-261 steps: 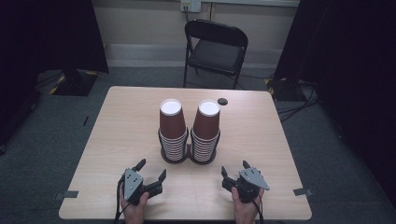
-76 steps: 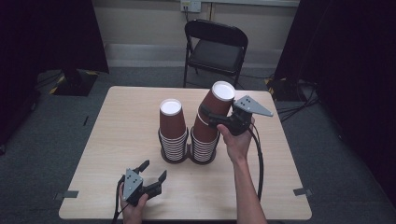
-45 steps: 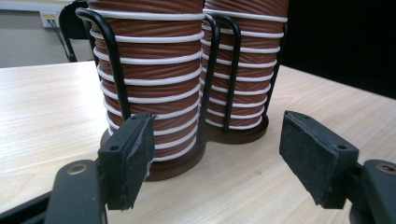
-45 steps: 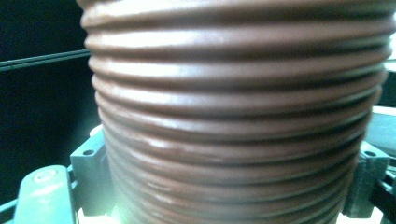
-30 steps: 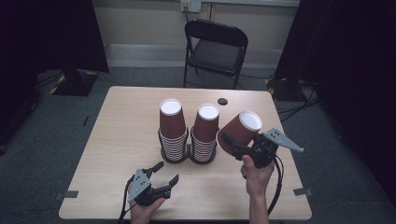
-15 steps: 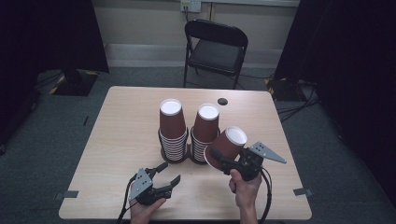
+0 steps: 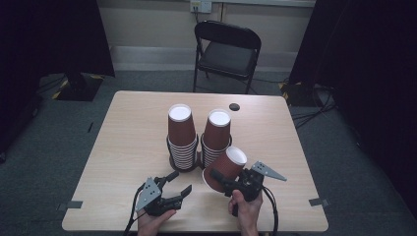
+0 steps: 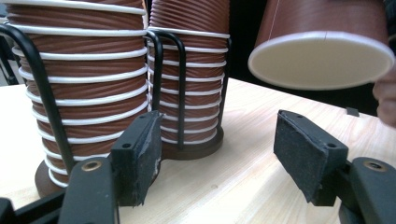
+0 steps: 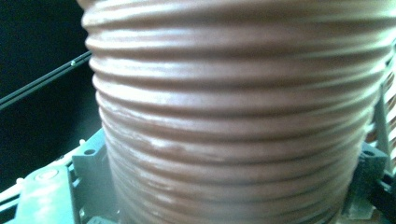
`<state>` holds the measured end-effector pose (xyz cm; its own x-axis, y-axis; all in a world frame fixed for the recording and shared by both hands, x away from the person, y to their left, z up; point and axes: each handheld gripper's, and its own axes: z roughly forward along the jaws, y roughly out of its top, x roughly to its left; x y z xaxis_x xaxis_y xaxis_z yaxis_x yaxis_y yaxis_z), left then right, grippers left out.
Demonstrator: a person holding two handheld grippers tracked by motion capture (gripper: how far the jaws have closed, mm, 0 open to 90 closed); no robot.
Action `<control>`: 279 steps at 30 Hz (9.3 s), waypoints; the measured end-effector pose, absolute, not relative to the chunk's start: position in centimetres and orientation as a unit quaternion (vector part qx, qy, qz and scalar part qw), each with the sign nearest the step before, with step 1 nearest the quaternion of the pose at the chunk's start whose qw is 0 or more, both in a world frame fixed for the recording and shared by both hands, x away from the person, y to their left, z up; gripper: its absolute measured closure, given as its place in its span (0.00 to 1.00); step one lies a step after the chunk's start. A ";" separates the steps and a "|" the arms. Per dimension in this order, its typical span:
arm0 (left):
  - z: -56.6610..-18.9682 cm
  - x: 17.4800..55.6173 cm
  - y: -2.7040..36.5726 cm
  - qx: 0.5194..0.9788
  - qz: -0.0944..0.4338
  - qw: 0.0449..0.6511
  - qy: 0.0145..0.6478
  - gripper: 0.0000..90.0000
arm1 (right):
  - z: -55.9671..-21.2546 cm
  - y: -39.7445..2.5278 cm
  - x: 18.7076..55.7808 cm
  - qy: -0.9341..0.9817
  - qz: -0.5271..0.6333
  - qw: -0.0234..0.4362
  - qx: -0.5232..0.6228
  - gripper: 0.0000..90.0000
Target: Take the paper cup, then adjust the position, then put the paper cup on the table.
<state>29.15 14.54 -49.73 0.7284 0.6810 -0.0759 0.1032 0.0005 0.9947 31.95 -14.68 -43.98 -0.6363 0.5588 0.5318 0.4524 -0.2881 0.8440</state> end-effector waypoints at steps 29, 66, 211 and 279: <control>-49.5 29.4 12.5 0.663 0.232 0.667 0.248 0.44 | -47.0 -12.1 30.9 0.566 0.700 -0.083 0.428 0.16; -49.7 29.7 11.4 0.672 0.207 0.667 0.247 0.92 | -47.7 -11.2 31.0 0.583 0.680 -0.114 0.430 0.12; -42.5 34.8 8.7 0.891 0.050 0.391 0.228 0.95 | -47.5 -7.2 27.0 0.806 0.382 0.451 -0.027 0.08; -43.0 33.3 13.2 0.748 0.142 0.560 0.327 0.32 | -47.2 -10.4 28.8 0.805 0.458 0.361 0.110 0.12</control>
<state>33.26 13.18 -43.02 0.7466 0.6473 -0.1538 0.3300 -0.1596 0.9304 28.75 -10.45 -47.18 -0.7156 0.5071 -0.4804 -0.1541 0.5562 0.8167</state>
